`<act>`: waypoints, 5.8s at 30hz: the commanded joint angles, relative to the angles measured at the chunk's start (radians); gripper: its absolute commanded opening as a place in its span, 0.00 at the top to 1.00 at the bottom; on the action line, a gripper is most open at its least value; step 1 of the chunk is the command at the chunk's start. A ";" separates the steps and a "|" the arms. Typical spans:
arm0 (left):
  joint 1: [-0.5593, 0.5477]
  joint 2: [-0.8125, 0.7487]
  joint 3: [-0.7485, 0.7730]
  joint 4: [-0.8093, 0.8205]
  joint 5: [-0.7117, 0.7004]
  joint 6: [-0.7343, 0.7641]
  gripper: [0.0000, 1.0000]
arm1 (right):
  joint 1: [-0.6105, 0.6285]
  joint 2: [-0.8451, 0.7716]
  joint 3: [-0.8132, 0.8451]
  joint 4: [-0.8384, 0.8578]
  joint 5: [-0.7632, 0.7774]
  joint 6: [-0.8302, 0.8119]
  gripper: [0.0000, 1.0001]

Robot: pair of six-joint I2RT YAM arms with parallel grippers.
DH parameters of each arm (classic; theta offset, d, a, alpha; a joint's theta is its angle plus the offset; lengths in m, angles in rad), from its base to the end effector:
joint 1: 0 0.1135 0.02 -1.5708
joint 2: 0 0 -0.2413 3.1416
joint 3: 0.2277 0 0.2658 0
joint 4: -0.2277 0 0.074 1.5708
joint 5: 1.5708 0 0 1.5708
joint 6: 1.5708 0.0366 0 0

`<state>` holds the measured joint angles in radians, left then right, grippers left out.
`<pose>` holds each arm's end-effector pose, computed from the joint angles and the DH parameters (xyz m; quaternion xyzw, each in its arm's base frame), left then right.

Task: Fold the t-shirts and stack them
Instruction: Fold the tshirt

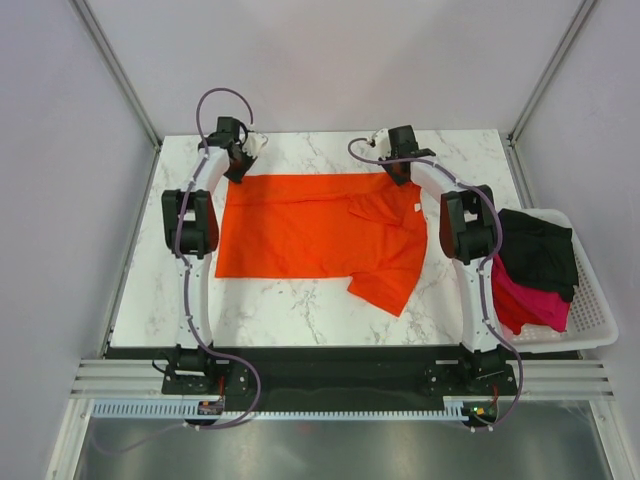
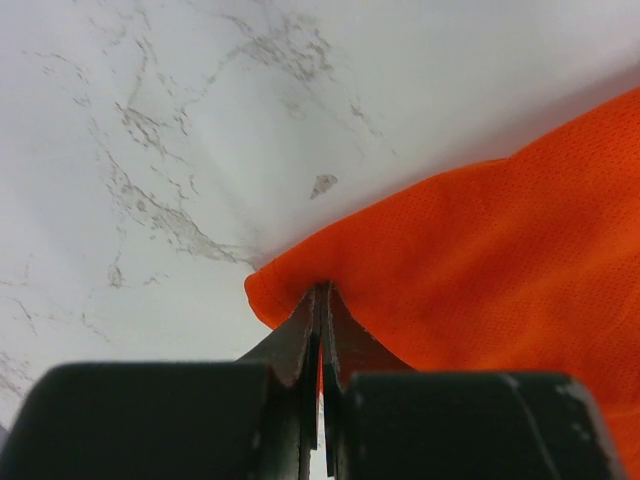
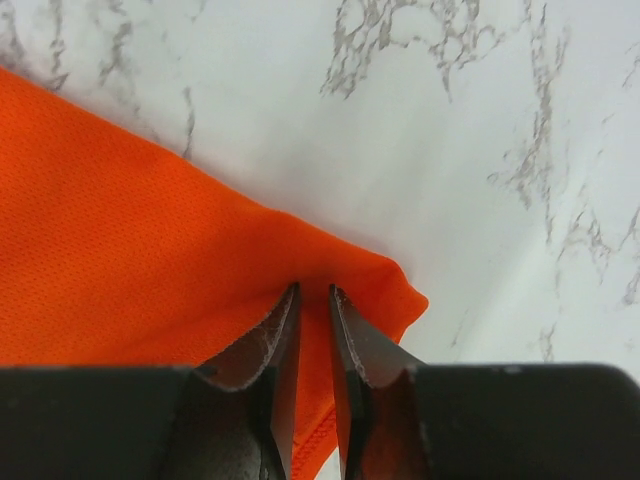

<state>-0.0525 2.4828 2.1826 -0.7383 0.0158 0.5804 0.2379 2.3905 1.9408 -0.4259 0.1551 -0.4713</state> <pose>0.5313 -0.0285 0.1467 0.3022 0.9162 0.0613 0.2559 0.5127 0.1185 0.1351 -0.3007 0.8882 -0.1119 0.3288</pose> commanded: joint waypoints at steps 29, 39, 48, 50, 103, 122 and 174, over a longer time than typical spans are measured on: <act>-0.003 -0.533 -0.489 0.050 0.128 -0.296 0.18 | 0.096 -1.021 -1.066 -0.251 -0.565 -0.880 0.50; -0.003 -0.558 -0.587 0.056 0.121 -0.295 0.27 | 0.219 -1.111 -1.181 -0.303 -0.652 -1.024 0.51; 0.000 -0.579 -0.642 0.059 0.099 -0.269 0.32 | 0.254 -1.061 -1.188 -0.384 -0.674 -1.076 0.53; 0.002 -0.582 -0.652 0.059 0.096 -0.266 0.32 | 0.261 -1.042 -1.185 -0.383 -0.660 -1.084 0.54; 0.121 -0.783 -1.094 -0.006 0.199 -0.248 0.98 | 0.317 -0.968 -1.158 -0.232 -0.500 -0.818 1.00; 0.120 -0.694 -0.742 -0.082 0.233 -0.208 0.98 | 0.100 -0.880 -0.693 -0.039 -0.289 -0.346 1.00; -0.061 -0.495 -0.641 0.050 0.001 0.458 0.47 | 0.103 -0.494 -0.348 -0.034 -0.189 0.086 0.48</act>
<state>-0.1371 2.0018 1.5162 -0.7734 0.0742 0.8948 0.3420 1.9144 1.5997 -0.4446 -0.0051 -0.4206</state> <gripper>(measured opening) 0.532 0.527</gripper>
